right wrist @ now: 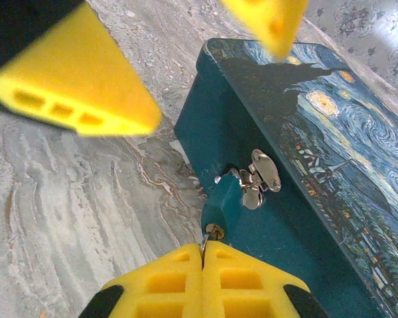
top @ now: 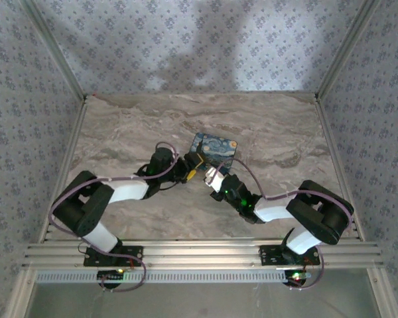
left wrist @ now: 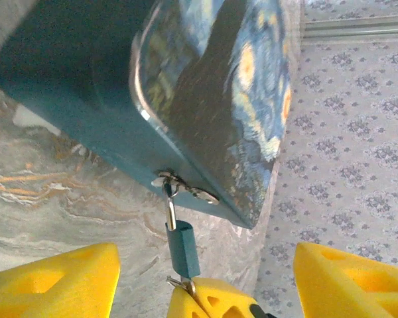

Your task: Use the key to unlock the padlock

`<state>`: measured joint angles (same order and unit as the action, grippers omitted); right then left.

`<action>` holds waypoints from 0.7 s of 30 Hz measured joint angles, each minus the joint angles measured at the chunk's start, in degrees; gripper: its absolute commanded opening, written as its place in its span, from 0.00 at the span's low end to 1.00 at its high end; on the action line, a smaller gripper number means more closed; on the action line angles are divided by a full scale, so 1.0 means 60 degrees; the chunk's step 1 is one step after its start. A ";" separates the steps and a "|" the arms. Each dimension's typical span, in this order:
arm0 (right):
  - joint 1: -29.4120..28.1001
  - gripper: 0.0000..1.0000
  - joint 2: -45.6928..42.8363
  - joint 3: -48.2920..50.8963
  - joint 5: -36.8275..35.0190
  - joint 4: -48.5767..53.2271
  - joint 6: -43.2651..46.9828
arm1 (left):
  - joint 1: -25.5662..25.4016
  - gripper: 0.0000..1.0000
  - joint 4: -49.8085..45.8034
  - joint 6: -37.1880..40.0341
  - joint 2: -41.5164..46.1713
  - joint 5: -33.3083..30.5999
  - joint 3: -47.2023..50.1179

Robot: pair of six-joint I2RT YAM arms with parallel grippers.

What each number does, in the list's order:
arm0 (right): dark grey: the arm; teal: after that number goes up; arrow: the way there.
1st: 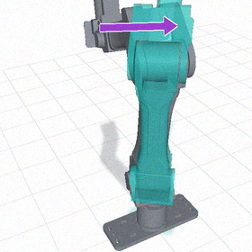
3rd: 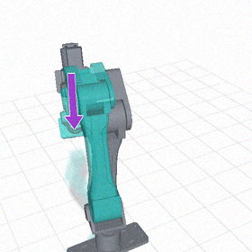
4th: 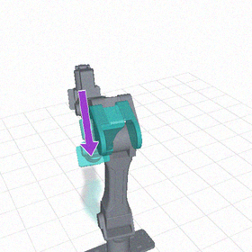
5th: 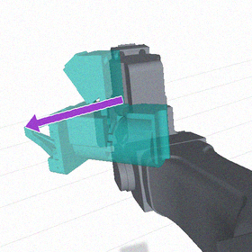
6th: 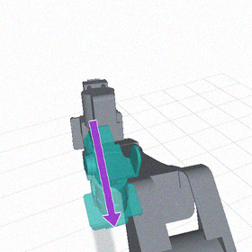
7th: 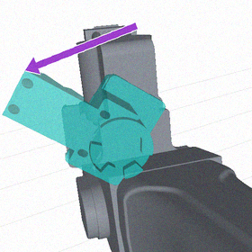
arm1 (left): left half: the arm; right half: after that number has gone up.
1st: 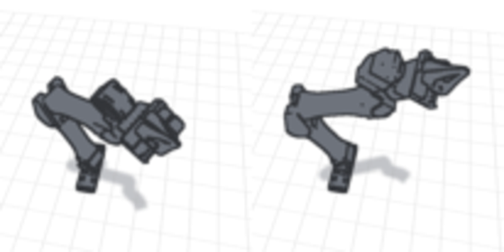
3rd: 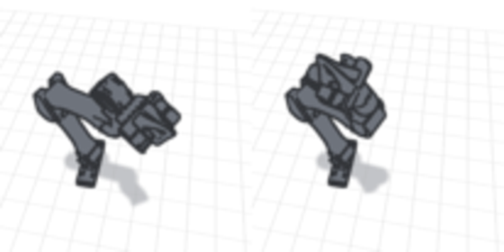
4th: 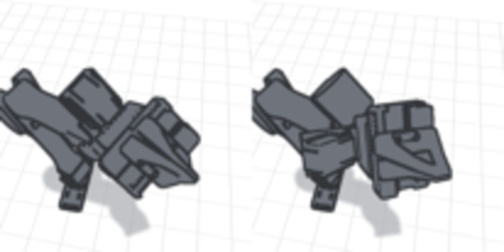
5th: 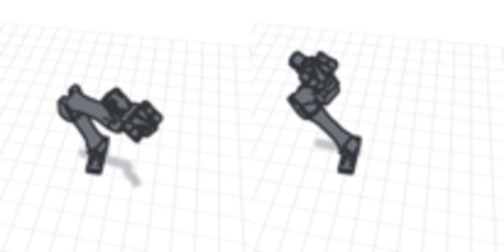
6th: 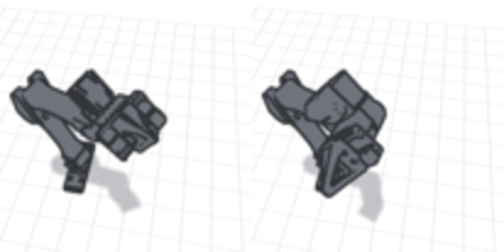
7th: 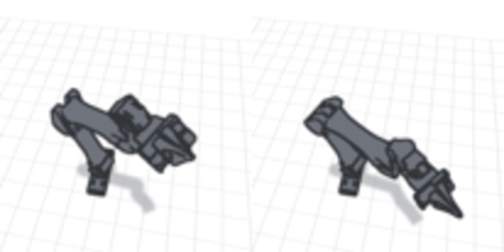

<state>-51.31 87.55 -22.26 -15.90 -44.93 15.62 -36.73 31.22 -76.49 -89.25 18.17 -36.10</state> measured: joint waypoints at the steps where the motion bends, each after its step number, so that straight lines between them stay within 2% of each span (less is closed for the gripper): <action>1: 0.0000 0.00 0.0000 0.0000 0.0000 0.0000 0.0000 | 0.0106 0.73 -0.0270 0.0171 0.0233 0.0000 -0.0004; 7: 0.0000 0.00 0.0007 0.0000 0.0000 -0.0018 -0.0007 | 0.0699 0.80 -0.2441 0.1588 0.1293 -0.0117 -0.0477; 11: -0.0004 0.00 0.0058 0.0000 0.0000 -0.0055 -0.0044 | 0.1104 0.83 -0.3843 0.2772 0.1501 -0.0142 -0.1253; 15: -0.0036 0.00 0.0117 -0.0004 0.0000 -0.0069 -0.0069 | 0.1486 0.83 -0.4860 0.3854 0.1264 0.0047 -0.2160; 21: -0.0102 0.00 0.0127 -0.0011 -0.0066 -0.0087 -0.0080 | 0.1858 0.83 -0.6218 0.5501 -0.0087 0.0368 -0.4036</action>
<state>-51.92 88.31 -22.33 -16.29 -45.45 15.14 -25.58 -6.09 -43.48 -89.78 20.38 -60.31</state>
